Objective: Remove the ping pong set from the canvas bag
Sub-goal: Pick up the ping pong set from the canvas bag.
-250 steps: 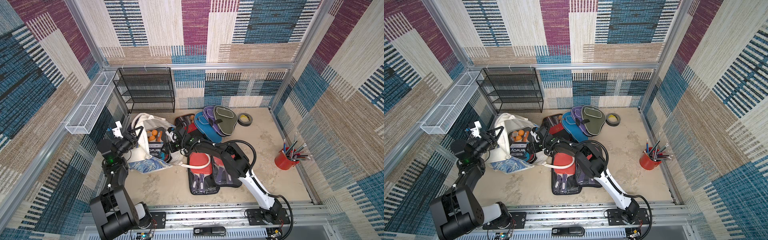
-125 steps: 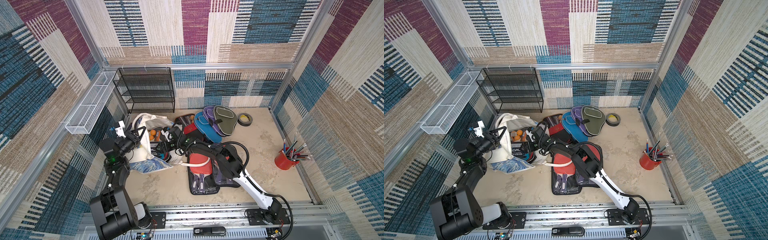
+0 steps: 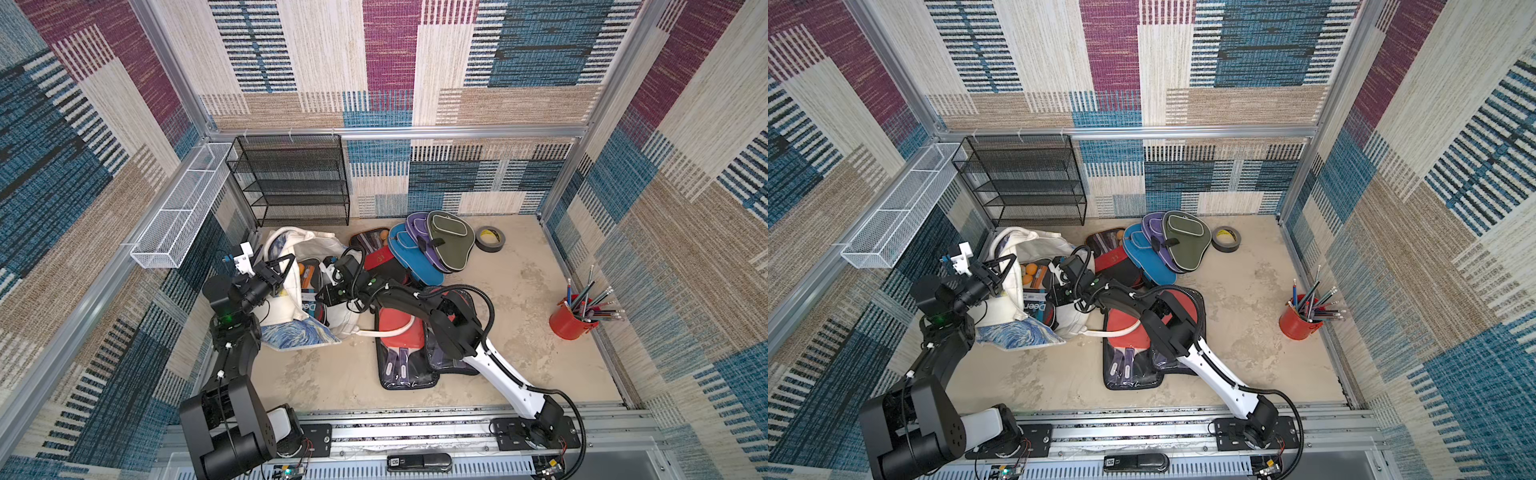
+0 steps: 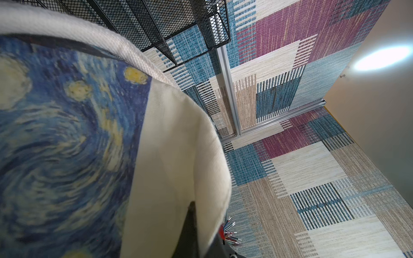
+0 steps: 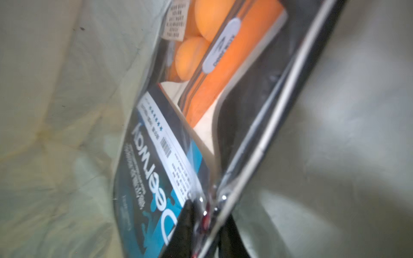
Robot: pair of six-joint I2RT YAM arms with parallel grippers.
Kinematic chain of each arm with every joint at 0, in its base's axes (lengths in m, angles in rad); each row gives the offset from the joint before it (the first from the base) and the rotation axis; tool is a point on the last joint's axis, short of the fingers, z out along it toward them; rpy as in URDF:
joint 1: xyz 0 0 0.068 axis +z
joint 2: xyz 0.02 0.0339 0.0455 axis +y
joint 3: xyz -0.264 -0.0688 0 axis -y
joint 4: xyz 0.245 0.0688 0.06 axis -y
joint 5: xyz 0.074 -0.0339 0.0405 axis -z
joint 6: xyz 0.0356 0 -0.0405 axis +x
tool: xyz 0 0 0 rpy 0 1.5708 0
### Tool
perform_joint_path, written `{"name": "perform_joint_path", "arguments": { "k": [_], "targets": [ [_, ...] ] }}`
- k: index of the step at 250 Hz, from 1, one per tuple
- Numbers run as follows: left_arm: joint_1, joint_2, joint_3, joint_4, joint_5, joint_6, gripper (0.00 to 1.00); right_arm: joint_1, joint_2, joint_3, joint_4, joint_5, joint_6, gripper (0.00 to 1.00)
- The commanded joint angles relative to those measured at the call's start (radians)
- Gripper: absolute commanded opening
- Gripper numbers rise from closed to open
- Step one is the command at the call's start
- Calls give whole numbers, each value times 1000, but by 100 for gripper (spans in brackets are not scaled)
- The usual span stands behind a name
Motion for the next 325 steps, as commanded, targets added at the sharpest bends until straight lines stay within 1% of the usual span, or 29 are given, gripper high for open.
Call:
{"name": "perform_joint_path", "arguments": {
  "k": [1,71,139,229,319,325],
  "targets": [
    [0,-8,8,11,3,51,0,5,-25,-30,-29,13,-34,0],
    [0,-25,13,-44,-8,86,0,4,-185,-200,43,53,-59,0],
    [2,-27,23,-65,-16,101,0,0,-333,-310,62,97,-87,0],
    [6,-36,24,-94,-32,119,0,-36,-516,-541,126,105,-82,0],
    [6,-28,34,-108,-30,130,0,-54,-662,-660,139,112,-85,0],
    [7,-26,35,-108,-30,130,0,-56,-674,-686,139,112,-86,0]
  ]
}}
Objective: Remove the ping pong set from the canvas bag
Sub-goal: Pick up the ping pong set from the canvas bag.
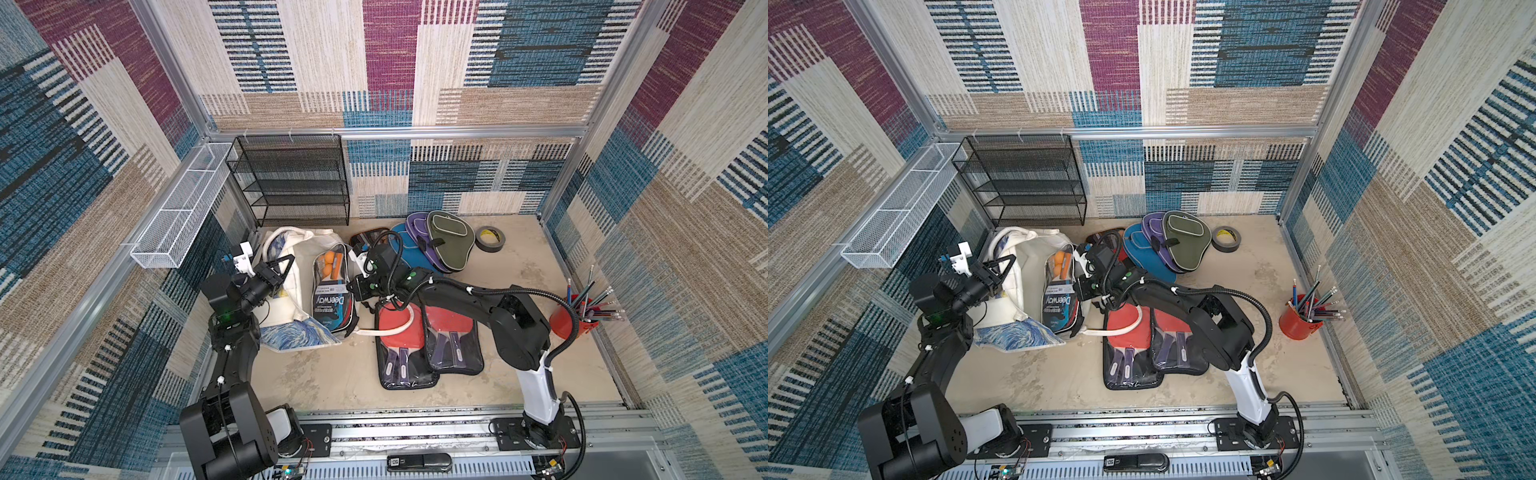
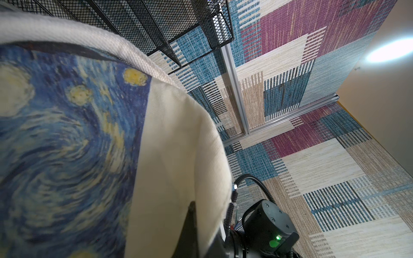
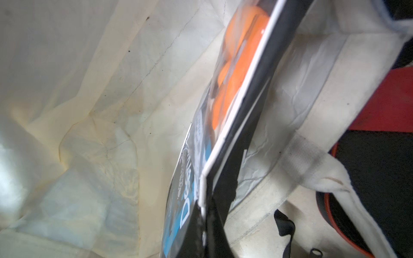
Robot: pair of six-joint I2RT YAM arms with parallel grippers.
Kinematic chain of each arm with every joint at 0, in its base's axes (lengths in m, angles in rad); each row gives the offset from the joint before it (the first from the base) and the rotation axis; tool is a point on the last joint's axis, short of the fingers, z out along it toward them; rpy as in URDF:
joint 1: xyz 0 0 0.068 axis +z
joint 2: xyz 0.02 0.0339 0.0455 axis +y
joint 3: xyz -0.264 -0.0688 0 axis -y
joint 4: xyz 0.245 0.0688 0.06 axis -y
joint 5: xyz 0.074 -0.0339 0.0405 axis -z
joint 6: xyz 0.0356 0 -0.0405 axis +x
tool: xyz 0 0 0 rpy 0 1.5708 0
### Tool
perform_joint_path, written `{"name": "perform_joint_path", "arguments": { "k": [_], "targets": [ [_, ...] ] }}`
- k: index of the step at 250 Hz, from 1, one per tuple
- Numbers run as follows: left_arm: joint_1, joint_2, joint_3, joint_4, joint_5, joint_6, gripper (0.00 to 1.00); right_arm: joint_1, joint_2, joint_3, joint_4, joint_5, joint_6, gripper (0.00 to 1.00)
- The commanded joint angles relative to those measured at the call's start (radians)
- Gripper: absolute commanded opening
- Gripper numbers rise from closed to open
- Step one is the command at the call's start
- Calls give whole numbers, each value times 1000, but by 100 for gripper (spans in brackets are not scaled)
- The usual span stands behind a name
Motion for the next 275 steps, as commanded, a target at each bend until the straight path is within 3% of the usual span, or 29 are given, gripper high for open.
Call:
{"name": "perform_joint_path", "arguments": {
  "k": [1,163,275],
  "targets": [
    [1,4,15,5,-3,22,0,-7,-64,-34,102,-2,-7,0],
    [17,-16,11,-44,-11,48,0,-59,-440,-245,5,-13,9,0],
    [31,-13,13,-15,-3,39,0,-102,-592,-210,-160,29,-4,0]
  ]
}}
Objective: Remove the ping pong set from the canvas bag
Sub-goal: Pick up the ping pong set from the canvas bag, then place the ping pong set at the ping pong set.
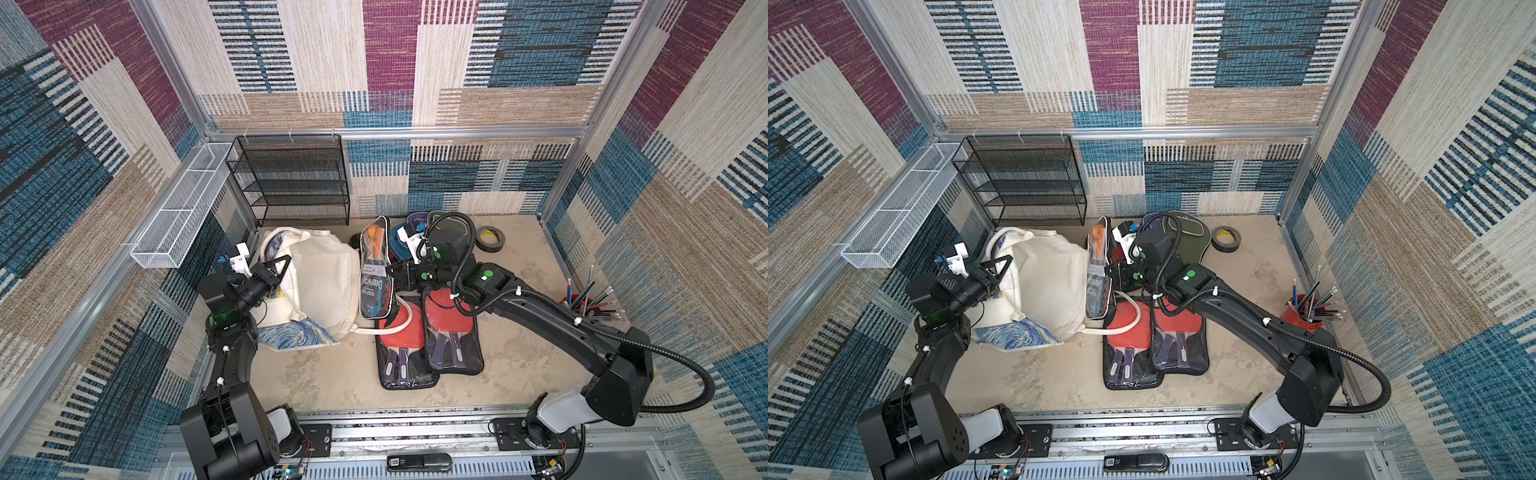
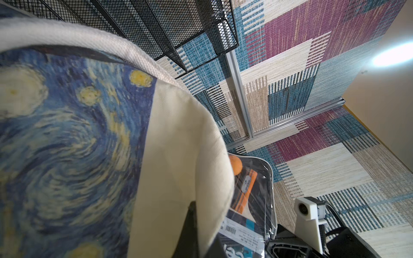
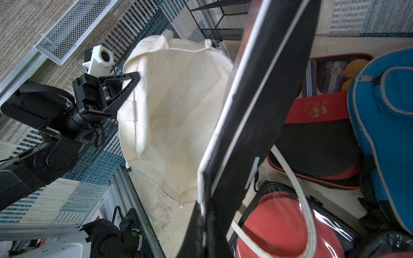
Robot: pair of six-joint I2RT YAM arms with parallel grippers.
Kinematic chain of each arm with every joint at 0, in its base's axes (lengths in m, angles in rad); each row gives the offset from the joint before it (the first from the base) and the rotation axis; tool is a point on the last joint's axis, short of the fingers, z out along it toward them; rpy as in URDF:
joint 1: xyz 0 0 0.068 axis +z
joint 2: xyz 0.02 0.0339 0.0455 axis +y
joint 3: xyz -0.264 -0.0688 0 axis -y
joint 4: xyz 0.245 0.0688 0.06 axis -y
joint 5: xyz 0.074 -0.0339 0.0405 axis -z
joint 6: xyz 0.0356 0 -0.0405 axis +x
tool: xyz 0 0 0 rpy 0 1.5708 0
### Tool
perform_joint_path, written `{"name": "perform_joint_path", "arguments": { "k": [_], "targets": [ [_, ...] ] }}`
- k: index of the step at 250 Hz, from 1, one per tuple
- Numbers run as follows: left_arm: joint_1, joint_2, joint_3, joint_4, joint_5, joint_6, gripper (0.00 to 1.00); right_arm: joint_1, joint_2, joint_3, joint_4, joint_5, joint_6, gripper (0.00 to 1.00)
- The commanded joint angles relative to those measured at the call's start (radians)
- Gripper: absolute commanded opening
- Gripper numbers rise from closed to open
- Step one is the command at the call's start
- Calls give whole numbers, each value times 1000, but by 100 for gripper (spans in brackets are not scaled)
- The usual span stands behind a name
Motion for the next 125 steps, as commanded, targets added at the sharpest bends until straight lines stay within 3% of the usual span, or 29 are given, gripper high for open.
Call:
{"name": "perform_joint_path", "arguments": {
  "k": [1,125],
  "targets": [
    [5,-5,6,20,1,15,0,-11,-38,23,12,17,-10,0],
    [16,-1,8,20,1,10,0,-93,-210,-55,-133,-2,20,0]
  ]
}}
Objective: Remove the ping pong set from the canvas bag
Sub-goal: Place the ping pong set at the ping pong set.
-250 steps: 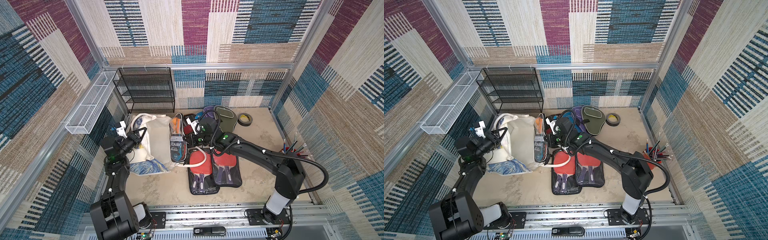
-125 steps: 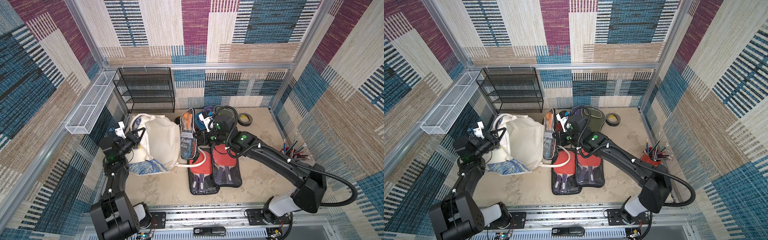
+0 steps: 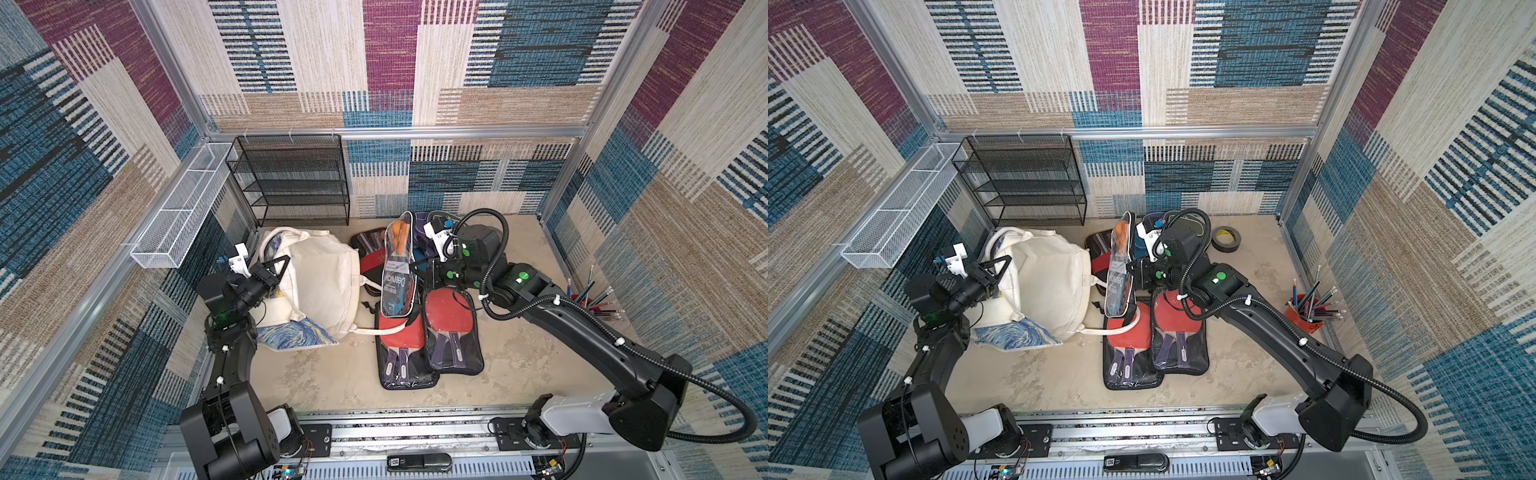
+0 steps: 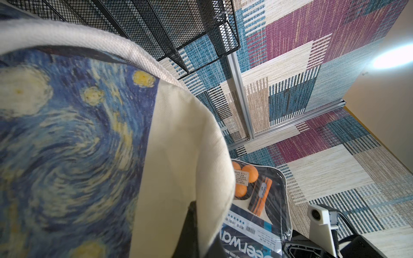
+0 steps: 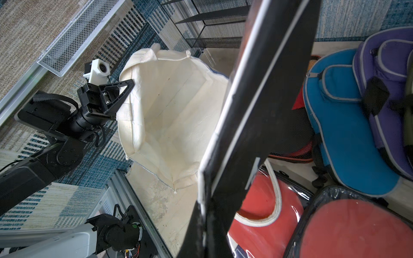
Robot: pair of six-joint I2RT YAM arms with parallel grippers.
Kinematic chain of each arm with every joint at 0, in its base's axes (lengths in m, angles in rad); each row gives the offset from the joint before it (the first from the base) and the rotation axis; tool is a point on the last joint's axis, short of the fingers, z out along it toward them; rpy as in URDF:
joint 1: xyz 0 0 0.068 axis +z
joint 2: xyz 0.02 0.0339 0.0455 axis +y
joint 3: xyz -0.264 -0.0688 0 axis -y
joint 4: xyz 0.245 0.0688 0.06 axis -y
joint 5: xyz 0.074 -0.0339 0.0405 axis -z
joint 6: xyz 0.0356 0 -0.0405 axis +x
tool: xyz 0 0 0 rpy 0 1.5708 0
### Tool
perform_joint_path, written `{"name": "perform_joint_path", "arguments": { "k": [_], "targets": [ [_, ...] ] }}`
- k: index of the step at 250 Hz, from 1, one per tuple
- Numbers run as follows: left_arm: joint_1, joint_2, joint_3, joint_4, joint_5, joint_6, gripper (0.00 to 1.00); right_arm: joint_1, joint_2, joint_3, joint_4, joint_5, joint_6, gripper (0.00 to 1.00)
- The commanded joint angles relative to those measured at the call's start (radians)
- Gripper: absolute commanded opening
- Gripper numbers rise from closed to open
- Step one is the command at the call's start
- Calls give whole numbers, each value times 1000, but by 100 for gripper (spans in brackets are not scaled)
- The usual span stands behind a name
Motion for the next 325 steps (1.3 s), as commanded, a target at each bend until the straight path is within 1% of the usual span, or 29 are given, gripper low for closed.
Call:
{"name": "perform_joint_path", "arguments": {
  "k": [1,71,124,128,144,199,233,287,325],
  "targets": [
    [5,-6,7,20,-2,10,0,-25,-48,-24,23,-11,19,0],
    [9,-1,8,20,-3,13,0,-121,-204,-158,-56,-68,72,0],
    [8,6,13,20,-4,17,0,-161,-318,-324,-91,-97,119,0],
    [9,7,12,-11,-4,19,0,-164,-328,-336,-91,-99,124,0],
    [9,6,14,-21,-2,26,0,-179,-358,-371,-105,-110,135,0],
    [8,5,17,-39,-7,39,0,-257,-435,-483,-155,-138,124,0],
    [9,4,16,-44,-7,44,0,-343,-451,-567,-148,-162,104,0],
    [9,1,18,-56,-7,51,0,-468,-432,-631,-172,-129,53,0],
    [9,5,21,-46,-9,45,0,-499,-396,-626,-187,-84,64,0]
  ]
}}
